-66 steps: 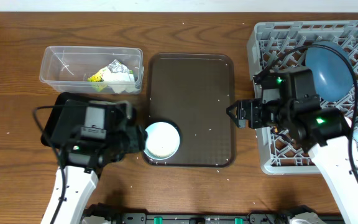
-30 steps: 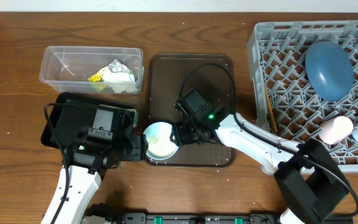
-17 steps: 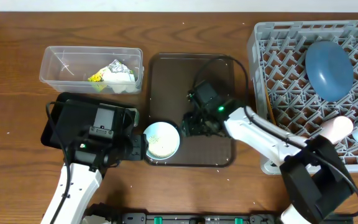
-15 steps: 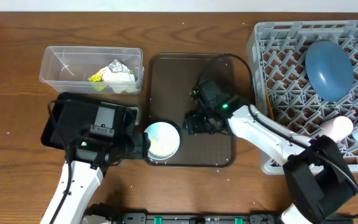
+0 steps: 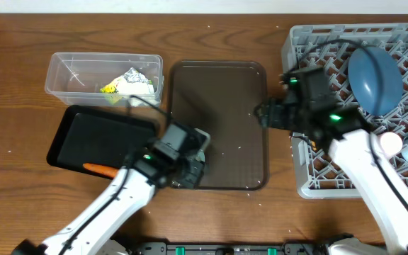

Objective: Sort waste into correct bins and load items into the dishwasher rack
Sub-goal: 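Reach the left gripper to the light-blue rice bowl rim and grasp it, then lift the rice bowl with the left gripper and move it over the black tray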

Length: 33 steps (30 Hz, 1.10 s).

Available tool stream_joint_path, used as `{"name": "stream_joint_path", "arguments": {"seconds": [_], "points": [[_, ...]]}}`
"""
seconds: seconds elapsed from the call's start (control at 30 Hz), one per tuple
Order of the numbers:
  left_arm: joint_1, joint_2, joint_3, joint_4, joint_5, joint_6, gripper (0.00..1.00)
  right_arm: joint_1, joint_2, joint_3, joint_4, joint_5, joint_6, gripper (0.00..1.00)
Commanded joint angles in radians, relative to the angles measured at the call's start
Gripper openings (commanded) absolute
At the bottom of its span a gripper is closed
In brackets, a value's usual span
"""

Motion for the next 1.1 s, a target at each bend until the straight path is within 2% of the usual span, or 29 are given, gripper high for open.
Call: {"name": "stream_joint_path", "arguments": {"seconds": [0.0,0.23,0.3,0.43,0.57,0.63,0.87,1.07], "points": [[-0.087,0.055,0.006,0.038,-0.091,0.016,0.59,-0.049,-0.072,0.005,-0.032,0.012,-0.015,0.68],[-0.164,0.197,0.006,0.099,-0.209,0.026,0.57,-0.074,-0.11,0.005,-0.083,0.012,-0.015,0.7],[-0.163,0.229,0.006,0.126,-0.209,0.026,0.5,-0.074,-0.11,0.005,-0.096,0.013,-0.016,0.7],[-0.163,0.267,0.006,0.168,-0.209,0.026,0.29,-0.074,-0.11,0.005,-0.109,0.013,-0.031,0.72],[-0.163,0.27,0.006,0.195,-0.209,0.026,0.19,-0.074,-0.11,0.005,-0.122,0.013,-0.043,0.72],[-0.163,0.27,0.006,0.202,-0.21,0.027,0.06,-0.074,-0.11,0.005,-0.125,0.014,-0.049,0.72],[-0.163,0.251,0.007,0.204,-0.208,0.026,0.06,-0.074,-0.11,0.005,-0.134,0.017,-0.075,0.73],[-0.163,0.146,0.014,0.201,-0.201,0.021,0.06,-0.074,-0.11,0.005,-0.152,0.051,-0.075,0.74]]}}
